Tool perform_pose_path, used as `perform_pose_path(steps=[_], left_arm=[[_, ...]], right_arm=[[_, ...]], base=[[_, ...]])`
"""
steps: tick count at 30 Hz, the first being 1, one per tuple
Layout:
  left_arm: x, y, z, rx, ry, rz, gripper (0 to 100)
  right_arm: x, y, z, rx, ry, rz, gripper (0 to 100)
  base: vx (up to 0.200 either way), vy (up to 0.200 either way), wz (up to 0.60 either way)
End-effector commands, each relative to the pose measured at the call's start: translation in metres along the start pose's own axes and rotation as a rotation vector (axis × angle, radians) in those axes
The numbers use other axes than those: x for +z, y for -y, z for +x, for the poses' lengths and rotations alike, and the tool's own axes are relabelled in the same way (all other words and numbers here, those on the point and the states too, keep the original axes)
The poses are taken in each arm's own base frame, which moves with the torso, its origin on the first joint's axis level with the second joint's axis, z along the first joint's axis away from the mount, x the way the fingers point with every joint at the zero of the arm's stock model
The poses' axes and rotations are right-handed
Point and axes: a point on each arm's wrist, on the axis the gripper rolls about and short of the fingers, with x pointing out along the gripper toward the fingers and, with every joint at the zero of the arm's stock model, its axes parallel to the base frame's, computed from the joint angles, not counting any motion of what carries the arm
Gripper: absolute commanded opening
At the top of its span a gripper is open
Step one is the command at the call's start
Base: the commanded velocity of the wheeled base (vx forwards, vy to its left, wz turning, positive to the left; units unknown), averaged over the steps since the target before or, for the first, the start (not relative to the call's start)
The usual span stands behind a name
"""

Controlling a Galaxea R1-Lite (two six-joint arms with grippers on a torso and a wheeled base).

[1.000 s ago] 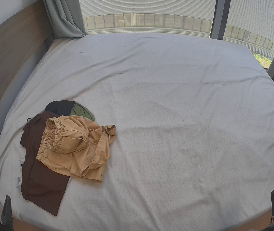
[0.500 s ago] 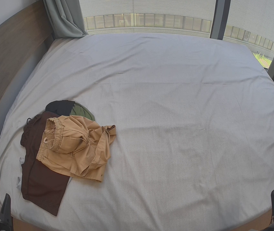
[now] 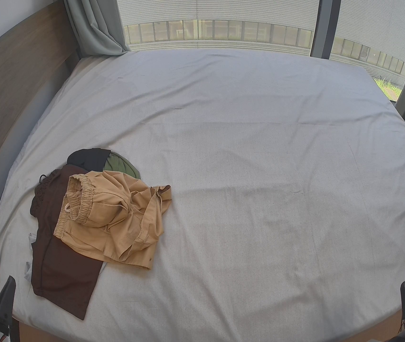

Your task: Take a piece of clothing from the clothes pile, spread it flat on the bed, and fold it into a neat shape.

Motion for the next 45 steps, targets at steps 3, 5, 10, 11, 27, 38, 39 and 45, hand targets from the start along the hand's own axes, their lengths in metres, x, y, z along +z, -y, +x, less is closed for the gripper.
perform_pose_path(steps=[3, 5, 10, 11, 27, 38, 39, 45], left_arm=[[0.004, 0.001, 0.01, -0.04, -0.067, -0.045, 100], [0.004, 0.001, 0.013, -0.052, -0.092, -0.069, 100], [0.003, 0.001, 0.017, -0.089, -0.132, -0.097, 100], [0.004, 0.002, 0.019, -0.098, -0.138, -0.108, 100], [0.017, 0.005, 0.047, -0.111, -0.193, -0.166, 100], [0.03, 0.009, 0.066, -0.192, -0.213, -0.218, 100], [0.03, 0.009, 0.067, -0.197, -0.216, -0.227, 100], [0.038, 0.01, 0.076, -0.205, -0.229, -0.241, 100]], right_arm=[[-0.005, 0.0, 0.001, 0.001, -0.012, -0.004, 100], [-0.005, 0.0, 0.001, 0.001, -0.012, -0.004, 100], [-0.005, 0.0, 0.001, 0.002, -0.012, -0.004, 100], [-0.005, 0.0, 0.001, 0.002, -0.012, -0.004, 100], [-0.005, 0.0, 0.001, 0.002, -0.012, -0.005, 100], [-0.005, 0.0, 0.001, 0.002, -0.012, -0.005, 100], [-0.005, 0.0, 0.001, 0.002, -0.012, -0.005, 100], [-0.005, 0.0, 0.001, 0.004, -0.012, -0.005, 100]], base=[[0.0, 0.0, 0.0], [0.0, 0.0, 0.0], [0.0, 0.0, 0.0], [0.0, 0.0, 0.0], [0.0, 0.0, 0.0], [0.0, 0.0, 0.0], [0.0, 0.0, 0.0], [0.0, 0.0, 0.0]])
